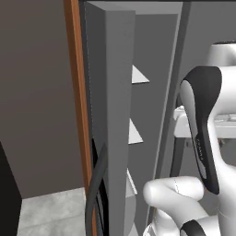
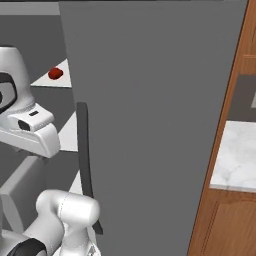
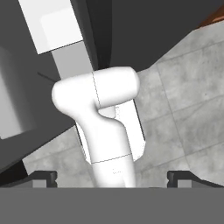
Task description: Take the bell pepper and squash out of the freezer and place them in the tupperware container on the counter. Then put the tupperware containing the vegetables back in the freezer.
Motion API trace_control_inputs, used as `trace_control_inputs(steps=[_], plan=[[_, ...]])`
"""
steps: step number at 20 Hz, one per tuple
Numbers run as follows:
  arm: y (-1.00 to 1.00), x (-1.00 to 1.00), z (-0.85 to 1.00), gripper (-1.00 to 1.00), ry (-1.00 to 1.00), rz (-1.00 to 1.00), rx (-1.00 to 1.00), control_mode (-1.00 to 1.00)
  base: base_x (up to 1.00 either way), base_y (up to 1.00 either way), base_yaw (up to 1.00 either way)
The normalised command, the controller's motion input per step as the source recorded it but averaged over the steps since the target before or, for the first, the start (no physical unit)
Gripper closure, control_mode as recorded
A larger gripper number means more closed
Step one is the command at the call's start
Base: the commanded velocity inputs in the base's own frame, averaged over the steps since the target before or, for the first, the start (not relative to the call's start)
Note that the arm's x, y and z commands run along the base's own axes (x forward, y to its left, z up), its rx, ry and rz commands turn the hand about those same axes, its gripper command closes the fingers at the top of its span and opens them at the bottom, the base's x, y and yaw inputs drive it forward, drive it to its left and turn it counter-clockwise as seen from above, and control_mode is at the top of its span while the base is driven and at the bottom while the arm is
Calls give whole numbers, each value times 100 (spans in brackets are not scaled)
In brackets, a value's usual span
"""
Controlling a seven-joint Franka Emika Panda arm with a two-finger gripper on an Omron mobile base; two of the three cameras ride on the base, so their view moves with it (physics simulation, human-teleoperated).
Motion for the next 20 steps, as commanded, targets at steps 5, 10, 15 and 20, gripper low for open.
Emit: trace_control_inputs(steps=[5, 10, 15, 20], plan=[[19, 0, 14, -100, -1, 6, 0, -100, 4, 41, 8], [38, 0, 60, -100, -13, 15, 7, -100, 0, 0, 0], [31, 0, 61, -100, -18, 11, 10, -100, 0, 0, 0], [13, 26, 36, -100, -14, 4, 11, -100, 0, 0, 0]])
